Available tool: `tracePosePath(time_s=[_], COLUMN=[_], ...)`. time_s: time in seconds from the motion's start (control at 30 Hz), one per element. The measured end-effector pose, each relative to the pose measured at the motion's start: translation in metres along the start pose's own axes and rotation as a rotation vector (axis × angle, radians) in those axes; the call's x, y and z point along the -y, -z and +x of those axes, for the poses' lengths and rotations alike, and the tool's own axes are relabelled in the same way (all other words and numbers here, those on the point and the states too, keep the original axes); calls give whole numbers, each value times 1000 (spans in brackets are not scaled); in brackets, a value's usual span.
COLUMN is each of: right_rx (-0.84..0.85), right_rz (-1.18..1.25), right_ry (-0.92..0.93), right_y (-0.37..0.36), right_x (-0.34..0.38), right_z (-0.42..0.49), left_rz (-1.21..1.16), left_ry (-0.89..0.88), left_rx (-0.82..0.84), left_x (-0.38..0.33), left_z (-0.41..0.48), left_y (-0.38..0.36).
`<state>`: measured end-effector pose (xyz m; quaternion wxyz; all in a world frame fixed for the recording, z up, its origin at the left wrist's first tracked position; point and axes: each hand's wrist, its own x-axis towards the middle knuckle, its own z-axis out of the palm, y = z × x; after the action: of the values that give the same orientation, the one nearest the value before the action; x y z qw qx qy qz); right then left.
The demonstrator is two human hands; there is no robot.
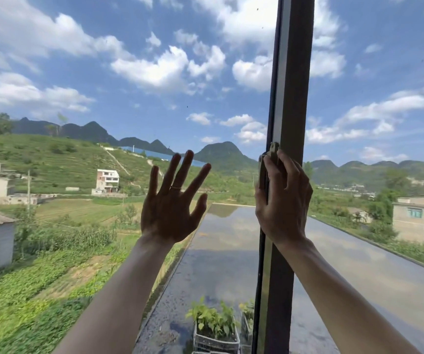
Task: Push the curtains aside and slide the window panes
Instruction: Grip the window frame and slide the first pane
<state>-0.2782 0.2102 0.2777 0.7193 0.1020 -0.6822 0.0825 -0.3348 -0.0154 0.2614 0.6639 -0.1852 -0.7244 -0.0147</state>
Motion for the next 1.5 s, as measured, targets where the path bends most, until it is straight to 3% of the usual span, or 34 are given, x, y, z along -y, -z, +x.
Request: tracePosePath(time_s=[0.2, 0.5, 0.77, 0.97, 1.1, 1.27, 1.5], right_rx=[-25, -65, -204, -132, -58, -44, -11], right_rz=[-3, 209, 285, 90, 151, 232, 90], right_ry=[0, 36, -22, -68, -81, -223, -243], right_y=[-3, -1, 20, 19, 18, 9, -8], right_x=[-2, -5, -2, 6, 8, 18, 25], right_z=[-2, -3, 20, 42, 59, 70, 73], left_rz=[-14, -23, -29, -13, -6, -6, 8], left_ry=[4, 18, 19, 24, 22, 23, 20], left_rx=[-4, 8, 13, 13, 6, 11, 51], left_x=[-1, 0, -1, -2, -2, -4, -3], left_z=[0, 1, -1, -1, -1, 0, -1], left_y=[2, 5, 5, 5, 4, 4, 6])
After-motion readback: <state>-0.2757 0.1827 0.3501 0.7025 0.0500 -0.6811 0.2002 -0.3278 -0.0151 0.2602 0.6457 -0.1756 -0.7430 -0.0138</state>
